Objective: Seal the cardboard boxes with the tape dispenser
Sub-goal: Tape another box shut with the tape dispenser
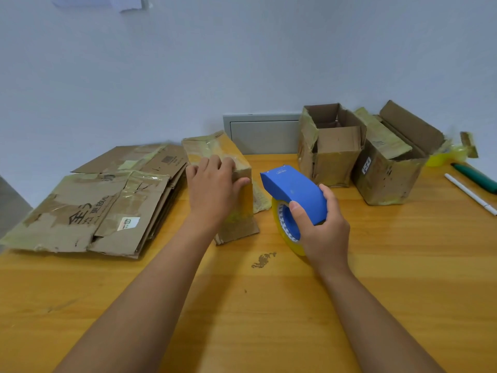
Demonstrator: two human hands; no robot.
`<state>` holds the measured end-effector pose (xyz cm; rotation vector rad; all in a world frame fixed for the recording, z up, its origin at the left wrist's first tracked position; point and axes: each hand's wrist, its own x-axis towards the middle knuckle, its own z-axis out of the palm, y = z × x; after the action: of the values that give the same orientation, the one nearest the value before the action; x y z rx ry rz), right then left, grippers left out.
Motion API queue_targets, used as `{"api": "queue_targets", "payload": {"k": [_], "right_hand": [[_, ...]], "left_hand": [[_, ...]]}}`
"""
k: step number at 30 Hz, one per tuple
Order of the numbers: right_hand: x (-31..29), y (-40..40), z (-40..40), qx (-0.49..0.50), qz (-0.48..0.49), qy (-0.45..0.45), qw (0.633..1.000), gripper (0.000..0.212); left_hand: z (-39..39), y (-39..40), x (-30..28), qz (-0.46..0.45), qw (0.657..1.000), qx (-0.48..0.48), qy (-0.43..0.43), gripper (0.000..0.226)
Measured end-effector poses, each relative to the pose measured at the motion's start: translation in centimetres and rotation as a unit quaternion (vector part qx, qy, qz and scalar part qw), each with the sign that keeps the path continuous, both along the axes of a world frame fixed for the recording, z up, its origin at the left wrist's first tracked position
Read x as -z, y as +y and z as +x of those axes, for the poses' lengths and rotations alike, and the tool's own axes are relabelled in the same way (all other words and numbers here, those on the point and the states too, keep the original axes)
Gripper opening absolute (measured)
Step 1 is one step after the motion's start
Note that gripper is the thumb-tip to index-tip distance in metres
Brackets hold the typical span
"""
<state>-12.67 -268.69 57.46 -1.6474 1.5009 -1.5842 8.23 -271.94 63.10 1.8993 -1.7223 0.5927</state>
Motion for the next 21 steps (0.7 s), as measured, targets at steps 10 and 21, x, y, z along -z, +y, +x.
{"api": "queue_targets", "payload": {"k": [10, 21], "right_hand": [[0.0, -0.1, 0.0, -0.007, 0.0, 0.002, 1.0, 0.087], [0.0, -0.1, 0.0, -0.006, -0.004, 0.007, 1.0, 0.084]], "left_hand": [[2.7, 0.1, -1.3, 0.011, 0.99, 0.107, 0.095, 0.029], [2.6, 1.0, 0.0, -0.018, 0.992, 0.121, 0.033, 0.023]]}}
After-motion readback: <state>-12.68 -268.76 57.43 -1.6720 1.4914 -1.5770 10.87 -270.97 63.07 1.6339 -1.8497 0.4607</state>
